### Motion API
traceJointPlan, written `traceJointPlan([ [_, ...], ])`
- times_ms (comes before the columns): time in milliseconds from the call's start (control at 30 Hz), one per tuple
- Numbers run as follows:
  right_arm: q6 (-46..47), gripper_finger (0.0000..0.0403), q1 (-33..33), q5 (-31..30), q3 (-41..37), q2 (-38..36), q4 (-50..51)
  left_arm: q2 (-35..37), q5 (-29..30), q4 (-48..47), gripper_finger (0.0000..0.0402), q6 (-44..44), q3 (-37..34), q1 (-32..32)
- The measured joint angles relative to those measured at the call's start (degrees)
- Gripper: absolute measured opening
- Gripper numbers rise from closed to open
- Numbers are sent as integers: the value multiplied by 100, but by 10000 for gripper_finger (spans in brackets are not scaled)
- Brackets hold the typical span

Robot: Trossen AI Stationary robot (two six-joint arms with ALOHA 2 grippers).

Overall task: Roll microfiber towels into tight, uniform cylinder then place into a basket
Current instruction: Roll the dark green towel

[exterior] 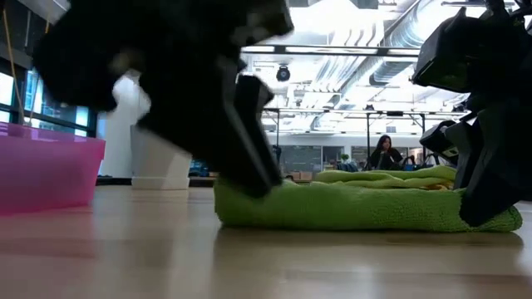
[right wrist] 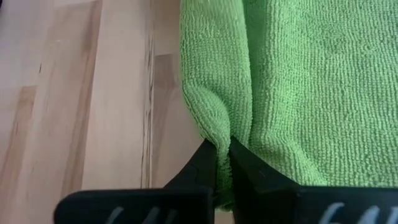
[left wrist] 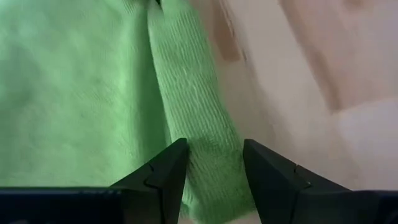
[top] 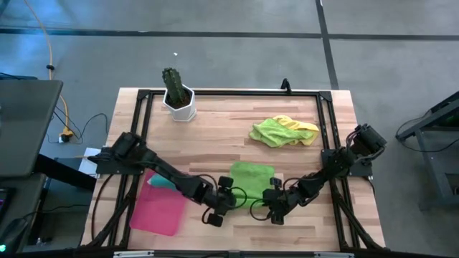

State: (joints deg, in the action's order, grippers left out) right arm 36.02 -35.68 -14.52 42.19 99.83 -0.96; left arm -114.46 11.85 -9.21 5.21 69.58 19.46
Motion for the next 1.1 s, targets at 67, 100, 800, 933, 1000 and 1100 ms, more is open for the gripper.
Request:
traceJointPlan([
  [67,1,1,0,-3,0,1,-15,-156,172,4,150,-42,0,4],
  [100,1,1,2,-4,0,4,-36,-232,285,4,150,-100,0,4],
  [800,248,1,11,211,17,13,-175,-562,-2890,407,59,2418,13,-426],
  [933,574,1,2,583,10,21,-502,-598,-3548,829,13,2835,-13,-434],
  [1000,622,1,7,829,-2,26,-733,-598,-3741,903,7,3054,-11,-452],
  [1100,778,1,8,1331,-4,26,-1071,-596,-4028,922,12,3357,-9,-525],
])
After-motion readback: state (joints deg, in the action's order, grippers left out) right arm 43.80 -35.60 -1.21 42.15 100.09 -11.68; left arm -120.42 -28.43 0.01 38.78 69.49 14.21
